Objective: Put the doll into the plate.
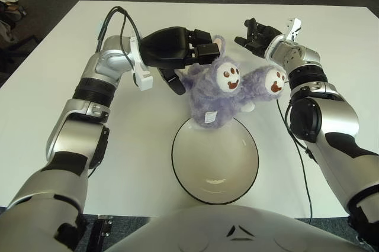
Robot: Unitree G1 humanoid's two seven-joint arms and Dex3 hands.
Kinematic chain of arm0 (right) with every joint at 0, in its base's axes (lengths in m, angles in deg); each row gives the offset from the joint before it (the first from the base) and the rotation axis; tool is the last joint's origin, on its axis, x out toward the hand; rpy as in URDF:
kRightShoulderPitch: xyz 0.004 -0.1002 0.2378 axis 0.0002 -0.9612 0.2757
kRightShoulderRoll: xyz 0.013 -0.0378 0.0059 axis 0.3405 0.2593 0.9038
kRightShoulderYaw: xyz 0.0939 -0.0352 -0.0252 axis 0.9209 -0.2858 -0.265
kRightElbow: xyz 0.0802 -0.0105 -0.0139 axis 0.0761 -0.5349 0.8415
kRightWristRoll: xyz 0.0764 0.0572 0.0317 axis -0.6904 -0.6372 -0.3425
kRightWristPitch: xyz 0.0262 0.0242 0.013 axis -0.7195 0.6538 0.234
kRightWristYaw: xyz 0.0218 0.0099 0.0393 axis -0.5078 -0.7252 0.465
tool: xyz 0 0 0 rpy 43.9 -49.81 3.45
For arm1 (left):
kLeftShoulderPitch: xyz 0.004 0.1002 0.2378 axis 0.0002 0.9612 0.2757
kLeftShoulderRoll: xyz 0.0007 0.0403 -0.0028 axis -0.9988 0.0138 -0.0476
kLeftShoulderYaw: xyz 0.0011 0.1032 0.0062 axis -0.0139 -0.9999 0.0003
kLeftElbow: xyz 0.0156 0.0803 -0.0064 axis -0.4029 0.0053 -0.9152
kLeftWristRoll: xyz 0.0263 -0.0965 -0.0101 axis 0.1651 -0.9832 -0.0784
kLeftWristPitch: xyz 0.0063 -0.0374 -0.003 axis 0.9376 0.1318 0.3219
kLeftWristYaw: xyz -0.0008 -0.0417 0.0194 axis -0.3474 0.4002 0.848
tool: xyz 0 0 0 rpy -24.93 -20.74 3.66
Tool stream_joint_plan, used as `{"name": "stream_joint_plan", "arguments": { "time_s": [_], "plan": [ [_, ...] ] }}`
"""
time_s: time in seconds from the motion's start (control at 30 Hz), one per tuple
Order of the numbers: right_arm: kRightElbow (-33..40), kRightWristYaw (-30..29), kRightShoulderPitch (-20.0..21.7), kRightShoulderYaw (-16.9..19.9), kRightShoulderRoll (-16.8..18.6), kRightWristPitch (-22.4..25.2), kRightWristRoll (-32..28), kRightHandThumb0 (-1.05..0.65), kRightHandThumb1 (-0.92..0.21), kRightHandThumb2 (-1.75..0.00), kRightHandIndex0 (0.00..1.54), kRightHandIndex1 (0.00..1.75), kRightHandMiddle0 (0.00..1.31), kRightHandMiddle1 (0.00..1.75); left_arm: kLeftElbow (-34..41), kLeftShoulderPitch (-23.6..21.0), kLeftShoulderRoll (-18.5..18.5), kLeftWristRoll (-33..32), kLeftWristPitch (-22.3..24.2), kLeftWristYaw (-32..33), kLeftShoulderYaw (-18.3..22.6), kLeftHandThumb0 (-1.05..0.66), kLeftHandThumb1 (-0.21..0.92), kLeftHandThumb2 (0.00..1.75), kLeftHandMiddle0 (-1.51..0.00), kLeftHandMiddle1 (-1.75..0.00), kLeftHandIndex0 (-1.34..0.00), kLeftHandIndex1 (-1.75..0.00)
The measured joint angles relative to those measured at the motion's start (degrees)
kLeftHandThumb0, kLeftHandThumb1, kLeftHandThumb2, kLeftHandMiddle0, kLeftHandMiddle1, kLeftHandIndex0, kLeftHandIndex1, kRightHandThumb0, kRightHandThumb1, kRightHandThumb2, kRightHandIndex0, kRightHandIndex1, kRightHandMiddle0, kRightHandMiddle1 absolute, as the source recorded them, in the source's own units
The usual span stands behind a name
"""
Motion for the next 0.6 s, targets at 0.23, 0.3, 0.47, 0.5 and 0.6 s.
{"name": "stream_joint_plan", "arguments": {
  "time_s": [0.23, 0.3, 0.47, 0.5, 0.6],
  "plan": [
    [1.11, 0.13, -0.10, -0.21, -0.02, 0.24, 0.04, -0.05, -0.08, -1.39, 0.17, 1.07, 0.02, 1.35, -0.89, -0.82, -0.74, 8.19, 1.57, 4.44, -0.75, -0.39, 0.31, 1.07, -0.01, -0.77, 0.00, -0.91],
    [1.34, 0.31, -0.26, -0.29, -0.02, 0.24, 0.04, -0.06, -0.08, -1.38, 0.17, 1.07, 0.01, 1.33, -0.93, -0.83, -1.20, 9.92, 2.80, 5.26, -1.54, -0.42, 0.34, 1.04, 0.00, -0.61, 0.00, -0.80],
    [1.76, 1.05, -0.75, -0.33, -0.14, 0.24, 0.04, -0.05, -0.08, -1.38, 0.19, 1.08, 0.00, 1.32, -2.28, -1.27, -1.69, 15.35, 5.35, 9.25, -3.49, -0.39, 0.40, 1.01, 0.00, -0.44, 0.00, -0.52],
    [1.81, 1.30, -0.81, -0.33, -0.14, 0.24, 0.04, -0.05, -0.09, -1.38, 0.20, 1.08, 0.00, 1.32, -2.86, -1.54, -1.79, 16.85, 5.98, 10.33, -4.10, -0.37, 0.40, 1.02, -0.01, -0.41, 0.00, -0.46],
    [1.85, 1.91, -0.83, -0.29, -0.13, 0.25, 0.01, -0.03, -0.09, -1.39, 0.21, 1.09, 0.01, 1.32, -3.86, -1.97, -2.11, 19.51, 7.22, 12.66, -5.55, -0.24, 0.36, 1.11, -0.02, -0.34, 0.00, -0.28]
  ]
}}
